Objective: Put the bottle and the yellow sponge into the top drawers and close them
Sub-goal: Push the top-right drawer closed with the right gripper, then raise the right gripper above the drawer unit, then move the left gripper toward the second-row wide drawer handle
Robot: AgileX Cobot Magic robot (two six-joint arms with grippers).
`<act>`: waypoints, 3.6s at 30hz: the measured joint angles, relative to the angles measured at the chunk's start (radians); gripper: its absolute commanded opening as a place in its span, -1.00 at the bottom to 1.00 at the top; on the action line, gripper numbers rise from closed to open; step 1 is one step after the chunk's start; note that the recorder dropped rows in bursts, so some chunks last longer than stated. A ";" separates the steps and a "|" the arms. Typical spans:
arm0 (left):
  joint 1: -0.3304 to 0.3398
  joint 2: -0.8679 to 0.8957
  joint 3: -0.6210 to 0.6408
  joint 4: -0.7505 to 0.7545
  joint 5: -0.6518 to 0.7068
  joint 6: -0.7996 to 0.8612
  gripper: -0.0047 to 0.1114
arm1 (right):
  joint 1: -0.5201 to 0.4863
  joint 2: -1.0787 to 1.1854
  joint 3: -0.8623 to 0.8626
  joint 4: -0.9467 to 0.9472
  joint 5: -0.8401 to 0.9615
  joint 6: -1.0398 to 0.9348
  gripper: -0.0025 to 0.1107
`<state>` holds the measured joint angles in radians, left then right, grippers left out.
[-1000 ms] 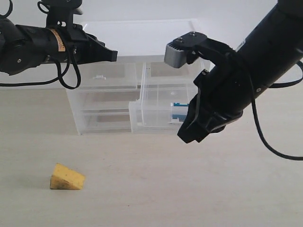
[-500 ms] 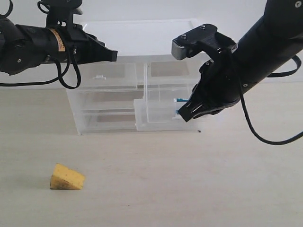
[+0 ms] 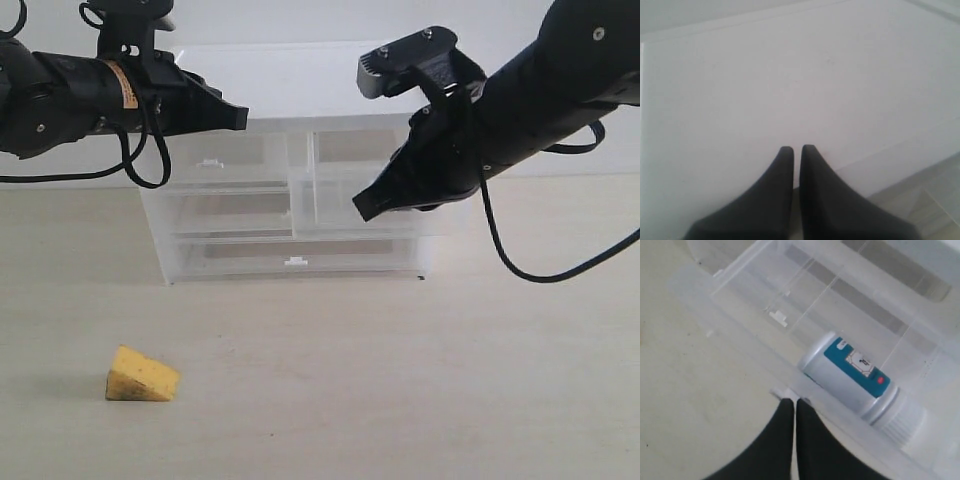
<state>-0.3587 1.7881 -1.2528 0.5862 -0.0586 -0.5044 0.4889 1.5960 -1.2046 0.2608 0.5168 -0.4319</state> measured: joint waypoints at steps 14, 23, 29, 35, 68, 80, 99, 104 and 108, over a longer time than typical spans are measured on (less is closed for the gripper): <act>0.000 0.000 0.000 0.000 0.000 0.000 -0.85 | 0.000 0.097 0.000 0.000 -0.296 0.015 -0.96; 0.000 0.000 0.000 0.000 0.006 0.000 -0.85 | 0.000 0.106 0.000 0.000 -0.470 0.031 -0.96; 0.000 0.000 -0.002 0.000 0.008 0.000 -0.85 | 0.000 0.065 0.000 0.000 -0.307 -0.026 -0.96; 0.000 0.000 -0.002 0.000 0.010 0.000 -0.85 | 0.000 0.044 -0.099 0.007 -0.002 -0.079 -0.96; 0.000 -0.008 -0.002 0.000 0.035 0.000 -0.85 | 0.000 0.232 -0.271 0.070 -0.151 -0.085 -0.96; 0.000 -0.110 0.015 0.000 0.224 0.000 -0.85 | 0.000 0.153 -0.309 -0.066 0.077 -0.074 -0.96; 0.000 -0.416 0.442 -0.002 -0.091 0.098 -0.85 | 0.000 0.097 -0.260 -0.099 -0.214 0.093 -0.96; 0.000 -0.413 0.598 -0.051 -0.417 0.152 -0.85 | 0.000 0.097 -0.119 -0.074 -0.442 0.107 -0.96; 0.000 -0.396 0.654 -0.256 -0.549 0.323 -0.85 | 0.000 0.097 -0.033 -0.062 -0.606 0.128 -0.96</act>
<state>-0.3587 1.3919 -0.5986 0.3304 -0.6076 -0.1814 0.4889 1.6928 -1.2377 0.1987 -0.0892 -0.3040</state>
